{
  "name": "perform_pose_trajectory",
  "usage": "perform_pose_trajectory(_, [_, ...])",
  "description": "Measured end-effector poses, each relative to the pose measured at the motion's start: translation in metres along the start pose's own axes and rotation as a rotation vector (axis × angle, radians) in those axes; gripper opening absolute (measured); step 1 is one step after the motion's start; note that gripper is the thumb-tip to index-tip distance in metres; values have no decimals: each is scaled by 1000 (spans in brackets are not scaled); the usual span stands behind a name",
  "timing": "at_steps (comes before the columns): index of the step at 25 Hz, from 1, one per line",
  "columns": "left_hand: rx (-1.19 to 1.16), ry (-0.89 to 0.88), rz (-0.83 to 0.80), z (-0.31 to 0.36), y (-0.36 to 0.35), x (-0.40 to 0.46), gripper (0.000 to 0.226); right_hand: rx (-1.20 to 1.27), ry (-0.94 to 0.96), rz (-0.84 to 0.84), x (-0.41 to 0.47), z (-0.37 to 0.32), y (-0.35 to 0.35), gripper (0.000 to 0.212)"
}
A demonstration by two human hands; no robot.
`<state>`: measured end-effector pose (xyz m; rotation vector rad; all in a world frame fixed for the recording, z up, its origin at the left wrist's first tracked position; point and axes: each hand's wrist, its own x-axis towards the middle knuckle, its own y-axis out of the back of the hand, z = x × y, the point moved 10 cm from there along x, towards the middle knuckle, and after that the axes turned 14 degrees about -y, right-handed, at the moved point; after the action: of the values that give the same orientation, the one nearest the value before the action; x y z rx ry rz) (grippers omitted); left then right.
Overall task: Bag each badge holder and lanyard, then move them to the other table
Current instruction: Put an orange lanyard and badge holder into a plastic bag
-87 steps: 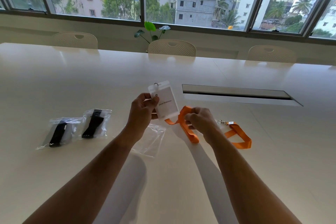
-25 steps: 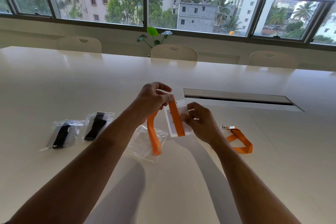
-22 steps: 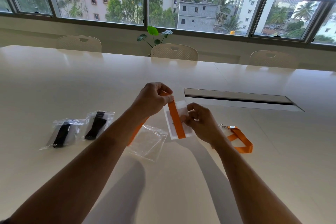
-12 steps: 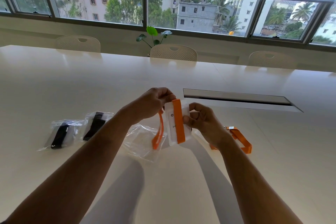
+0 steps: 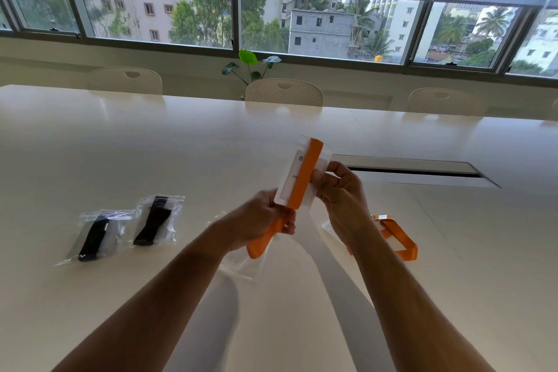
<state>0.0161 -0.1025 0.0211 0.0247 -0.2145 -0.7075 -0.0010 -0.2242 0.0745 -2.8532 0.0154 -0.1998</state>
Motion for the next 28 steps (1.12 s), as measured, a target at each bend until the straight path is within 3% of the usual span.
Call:
perform_pose_trajectory(4, [-101,74,-26,-15,-14,0,25,-13,39,122,3,0,9,26])
perform_pose_trajectory(8, [-284,89,59,-22,-19,-1,30,-10,54,222,4,1,18,13])
perform_pose_trajectory(12, [-149,22,34,-18,-25,-3,47,-21,31,271,7,4,22,14])
perform_pose_trajectory(16, [-81,-32,109,-17,-20,-2,26,41,-4,282,10,8,28,13])
perform_pose_trajectory(22, [-195,56,103,-32,-19,-5,33,80,-69,338,10,15,35,11])
perform_pose_trajectory(28, [-294,113,172,-46,-12,-8,36,129,-212,285,13,30,40,12])
